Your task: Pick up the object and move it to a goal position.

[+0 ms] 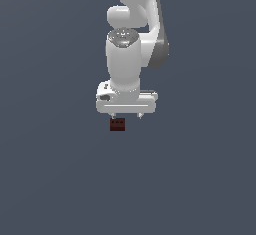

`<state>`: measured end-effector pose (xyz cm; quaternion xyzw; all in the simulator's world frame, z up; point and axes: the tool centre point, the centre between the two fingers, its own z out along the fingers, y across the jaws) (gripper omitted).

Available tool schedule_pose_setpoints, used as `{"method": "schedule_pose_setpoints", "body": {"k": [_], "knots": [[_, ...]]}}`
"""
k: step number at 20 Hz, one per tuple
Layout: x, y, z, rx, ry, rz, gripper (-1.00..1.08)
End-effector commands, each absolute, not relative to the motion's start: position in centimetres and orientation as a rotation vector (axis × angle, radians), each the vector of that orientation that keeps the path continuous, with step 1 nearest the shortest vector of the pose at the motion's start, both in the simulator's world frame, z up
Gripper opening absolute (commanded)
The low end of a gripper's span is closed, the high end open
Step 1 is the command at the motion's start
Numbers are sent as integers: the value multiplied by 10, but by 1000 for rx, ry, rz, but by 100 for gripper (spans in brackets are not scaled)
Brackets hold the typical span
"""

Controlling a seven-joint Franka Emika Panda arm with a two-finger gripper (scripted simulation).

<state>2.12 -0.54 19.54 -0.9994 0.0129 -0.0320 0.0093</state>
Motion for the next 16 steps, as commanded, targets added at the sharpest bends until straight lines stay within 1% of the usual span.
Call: {"method": "schedule_pose_setpoints", "body": {"k": [1, 10, 16], "knots": [[21, -5, 195, -3121, 40, -100, 100], [25, -18, 211, -3144, 66, -123, 100], [25, -18, 210, -3142, 80, -121, 100]]}}
